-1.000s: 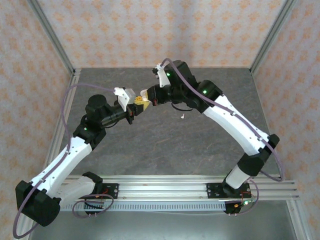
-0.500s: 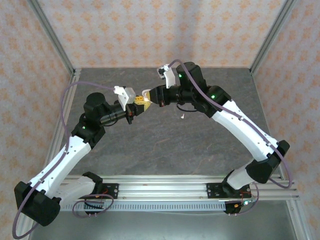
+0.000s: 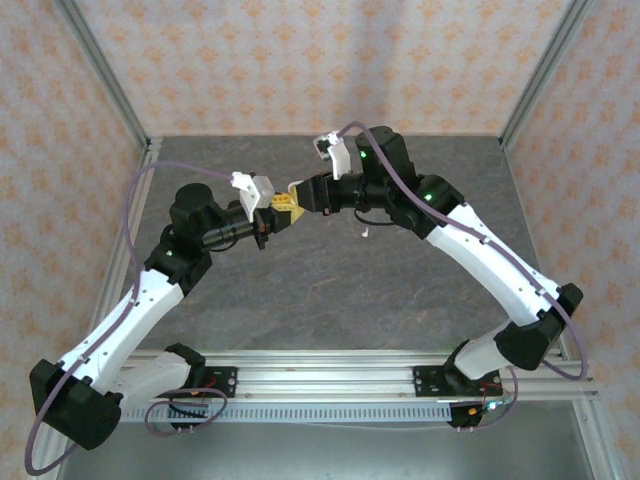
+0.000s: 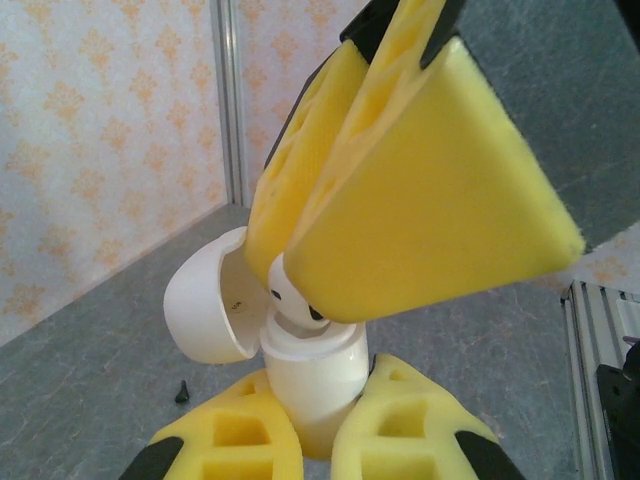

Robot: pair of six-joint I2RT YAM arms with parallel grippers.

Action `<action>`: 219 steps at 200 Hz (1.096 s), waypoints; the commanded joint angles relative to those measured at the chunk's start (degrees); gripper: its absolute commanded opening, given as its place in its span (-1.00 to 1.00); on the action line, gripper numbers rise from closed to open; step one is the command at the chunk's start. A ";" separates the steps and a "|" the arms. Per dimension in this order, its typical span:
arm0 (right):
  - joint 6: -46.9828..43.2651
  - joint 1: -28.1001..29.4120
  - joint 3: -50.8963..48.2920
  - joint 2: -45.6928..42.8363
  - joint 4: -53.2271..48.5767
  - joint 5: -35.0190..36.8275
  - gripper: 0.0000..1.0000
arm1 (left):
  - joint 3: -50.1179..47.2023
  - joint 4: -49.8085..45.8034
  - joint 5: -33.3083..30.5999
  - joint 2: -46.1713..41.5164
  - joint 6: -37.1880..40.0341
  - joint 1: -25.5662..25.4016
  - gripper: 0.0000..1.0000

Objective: Insert wireless bluetooth earbuds into charging case

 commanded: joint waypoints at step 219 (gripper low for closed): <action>13.08 -6.27 -4.71 -8.40 -3.13 27.83 -0.30 | 0.75 2.73 1.69 -0.37 0.01 -1.32 -1.00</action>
